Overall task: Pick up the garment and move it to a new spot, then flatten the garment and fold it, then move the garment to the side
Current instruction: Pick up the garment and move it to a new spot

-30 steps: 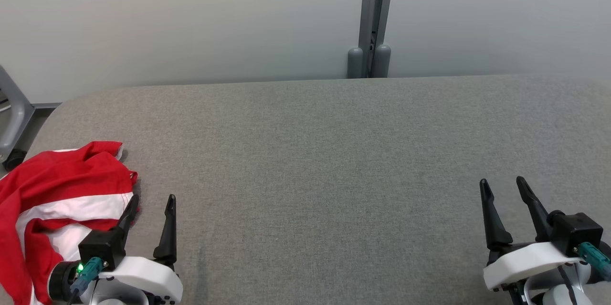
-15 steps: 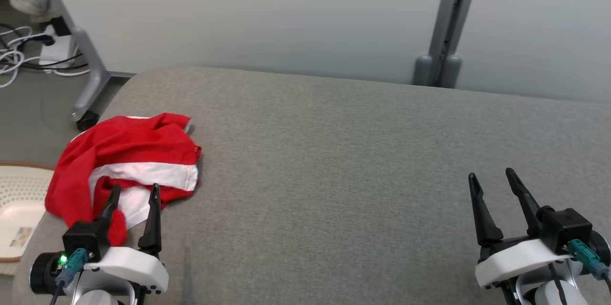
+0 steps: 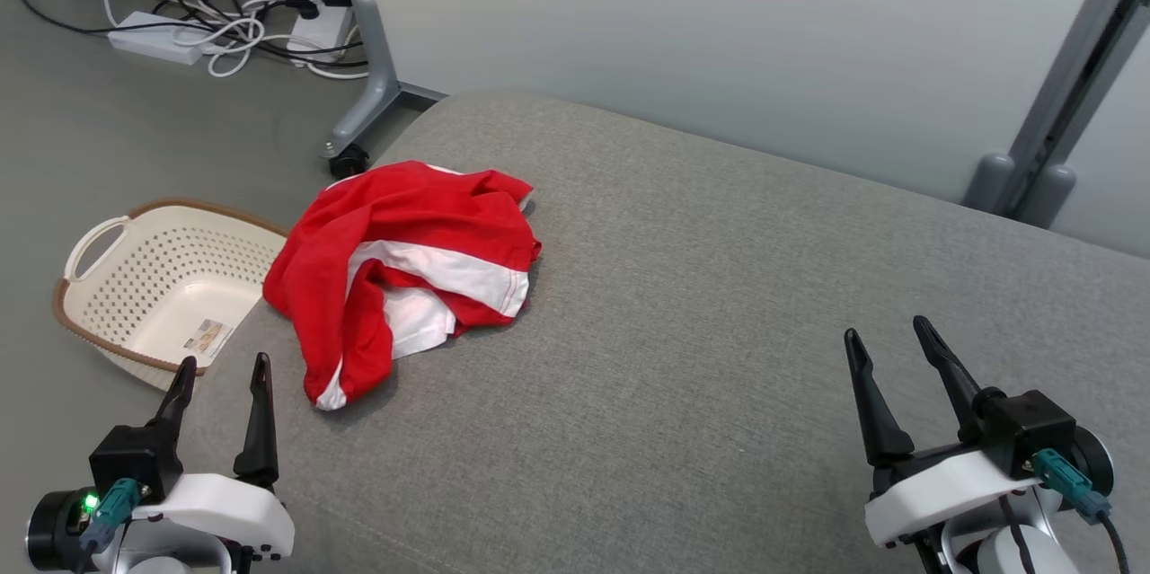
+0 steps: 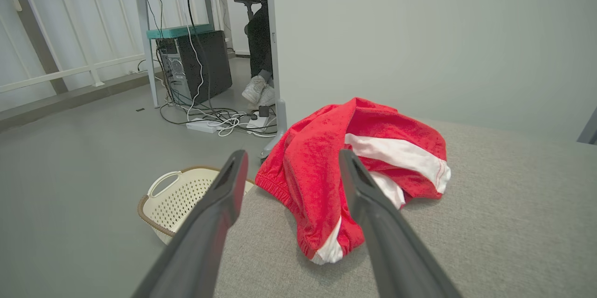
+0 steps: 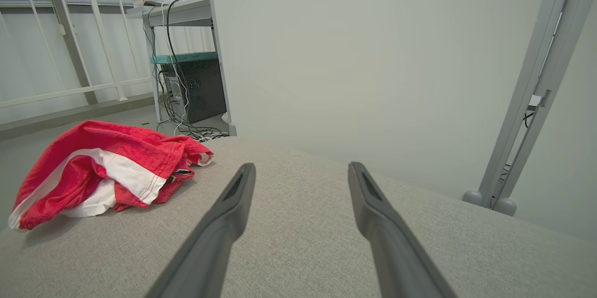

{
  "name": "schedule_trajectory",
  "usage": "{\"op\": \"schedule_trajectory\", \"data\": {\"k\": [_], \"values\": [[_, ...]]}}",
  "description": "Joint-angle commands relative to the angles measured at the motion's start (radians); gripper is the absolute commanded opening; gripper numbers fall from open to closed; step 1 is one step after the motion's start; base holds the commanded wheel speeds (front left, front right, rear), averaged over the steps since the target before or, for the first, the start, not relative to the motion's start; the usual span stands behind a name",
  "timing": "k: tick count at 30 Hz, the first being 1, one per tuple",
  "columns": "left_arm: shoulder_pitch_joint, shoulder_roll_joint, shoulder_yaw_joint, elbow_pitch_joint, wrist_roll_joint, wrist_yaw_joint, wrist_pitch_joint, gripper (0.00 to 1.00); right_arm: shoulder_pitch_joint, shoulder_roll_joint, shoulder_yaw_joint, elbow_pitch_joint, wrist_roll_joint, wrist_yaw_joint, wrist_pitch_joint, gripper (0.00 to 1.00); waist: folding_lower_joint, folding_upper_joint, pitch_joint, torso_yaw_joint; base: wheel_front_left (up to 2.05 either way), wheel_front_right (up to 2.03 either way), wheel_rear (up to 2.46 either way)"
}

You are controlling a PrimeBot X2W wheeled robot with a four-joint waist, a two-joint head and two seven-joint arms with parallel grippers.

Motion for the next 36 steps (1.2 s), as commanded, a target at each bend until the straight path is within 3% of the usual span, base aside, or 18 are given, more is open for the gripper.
{"op": "schedule_trajectory", "data": {"k": [1, 21, 26, 30, 36], "values": [[0.001, -0.001, 0.002, -0.004, -0.004, 0.006, -0.001, 1.0, -0.01, -0.003, -0.003, 0.001, 0.003, 0.0, -0.005, 1.0, 0.0, 0.0, 0.003, 0.027, 0.0, 0.0, 0.0], [-0.035, -0.018, -0.009, -0.008, -0.019, 0.003, -0.002, 1.0, -0.021, -0.002, -0.013, -0.011, -0.004, 0.0, -0.005, 1.0, 0.0, 0.0, 0.039, 0.059, 0.0, 0.0, 0.0], [-0.089, -0.036, -0.001, -0.017, -0.028, 0.01, -0.002, 1.0, -0.052, -0.023, -0.007, -0.025, -0.013, 0.0, 0.004, 1.0, 0.0, 0.0, 0.099, 0.024, 0.0, 0.0, 0.0], [-0.162, -0.034, 0.01, 0.01, -0.046, -0.011, -0.001, 1.0, -0.087, -0.044, 0.004, -0.059, -0.021, 0.0, 0.033, 1.0, 0.0, 0.0, 0.176, -0.02, 0.0, 0.0, 0.0], [-0.305, 0.002, 0.01, 0.208, -0.067, -0.045, 0.022, 1.0, -0.124, -0.076, 0.01, -0.109, -0.027, 0.0, 0.07, 1.0, 0.0, 0.0, 0.272, -0.09, 0.0, 0.0, 0.0]]}}
